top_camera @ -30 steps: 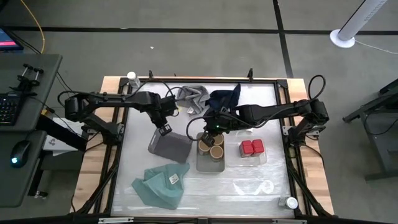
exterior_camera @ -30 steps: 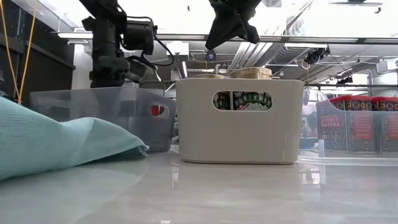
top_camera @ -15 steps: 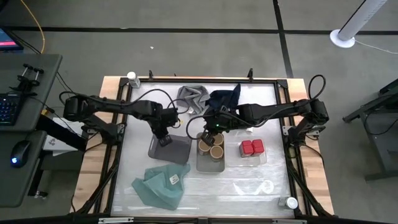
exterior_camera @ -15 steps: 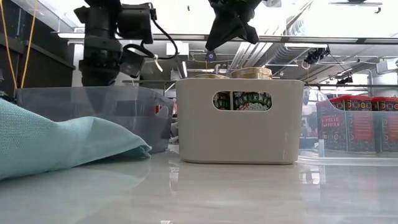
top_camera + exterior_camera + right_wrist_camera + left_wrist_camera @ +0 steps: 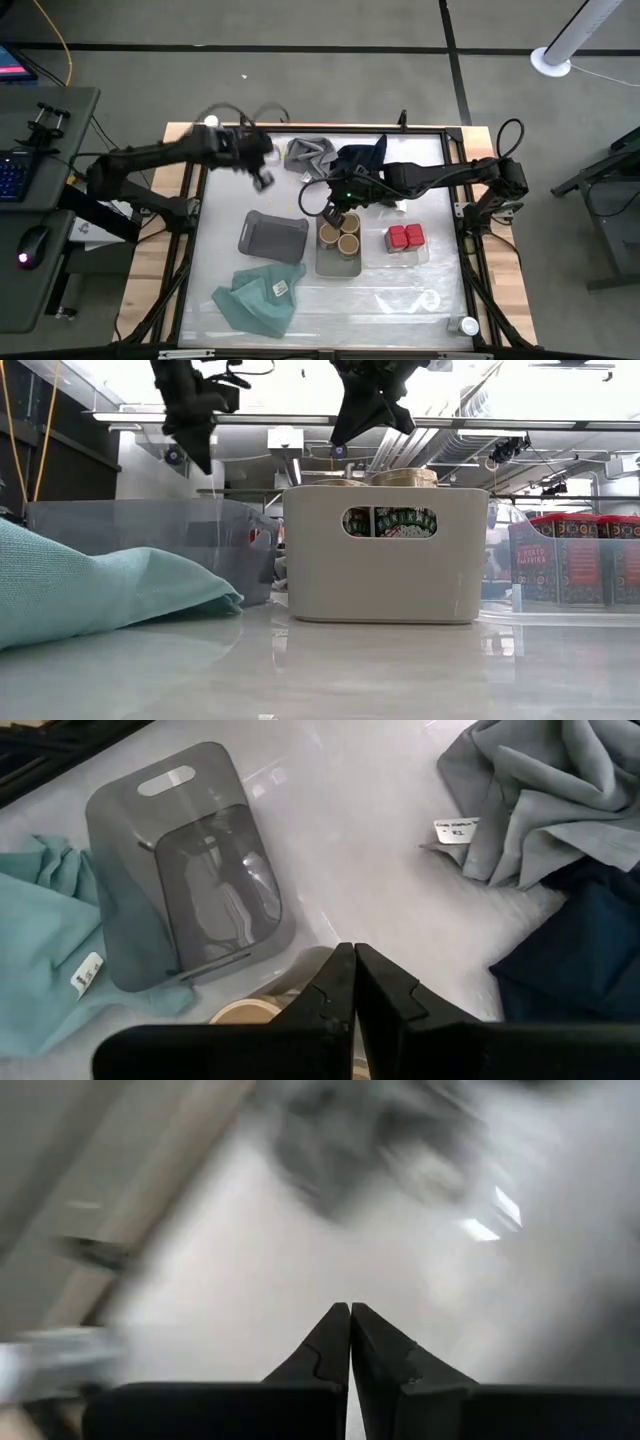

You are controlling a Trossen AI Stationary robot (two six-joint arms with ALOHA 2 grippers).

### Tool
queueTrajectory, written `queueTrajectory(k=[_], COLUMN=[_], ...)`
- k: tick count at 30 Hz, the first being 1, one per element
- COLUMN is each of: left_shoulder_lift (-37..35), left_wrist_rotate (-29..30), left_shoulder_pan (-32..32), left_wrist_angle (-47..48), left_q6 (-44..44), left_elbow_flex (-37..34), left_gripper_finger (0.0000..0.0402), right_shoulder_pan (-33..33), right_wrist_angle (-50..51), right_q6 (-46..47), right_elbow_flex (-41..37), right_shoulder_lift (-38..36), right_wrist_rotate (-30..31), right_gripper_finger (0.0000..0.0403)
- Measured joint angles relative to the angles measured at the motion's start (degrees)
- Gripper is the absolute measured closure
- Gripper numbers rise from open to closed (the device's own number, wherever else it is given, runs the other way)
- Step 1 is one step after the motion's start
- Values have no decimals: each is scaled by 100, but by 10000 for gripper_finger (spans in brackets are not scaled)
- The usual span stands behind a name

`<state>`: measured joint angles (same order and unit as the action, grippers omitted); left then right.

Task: Sort spices by type
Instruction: Put the top white spice bottle into the black bin

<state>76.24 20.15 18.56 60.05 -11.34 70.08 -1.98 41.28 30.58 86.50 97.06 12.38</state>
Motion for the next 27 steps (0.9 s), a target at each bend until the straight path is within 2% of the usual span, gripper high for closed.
queueTrajectory(k=[2,7,13,17,21,25,27], left_shoulder_lift=[16,361,461,444,447,449,467], left_wrist_rotate=[192,23,71,43,-150,-180,-169], left_shoulder_pan=[651,2285,3692,4265,4573,4617,4619], left_wrist_angle=[-214,-518,-1350,-1757,-2136,-2248,-2238], left_q6=[108,75,-645,-682,-1037,-1243,-1239], left_elbow_flex=[0,-117,-126,-124,-124,-124,-124], left_gripper_finger=[401,401,398,379,342,300,293], right_shoulder_pan=[16,20,69,233,640,1277,1604], right_wrist_angle=[0,2,44,194,292,263,265], right_q6=[40,180,289,31,-740,-1826,-2242], right_elbow_flex=[0,0,0,0,0,0,0], right_shoulder_lift=[0,0,0,-17,-22,-24,-24], right_wrist_rotate=[0,-2,92,93,-17,-788,-1168], right_gripper_finger=[403,403,403,403,403,403,403])
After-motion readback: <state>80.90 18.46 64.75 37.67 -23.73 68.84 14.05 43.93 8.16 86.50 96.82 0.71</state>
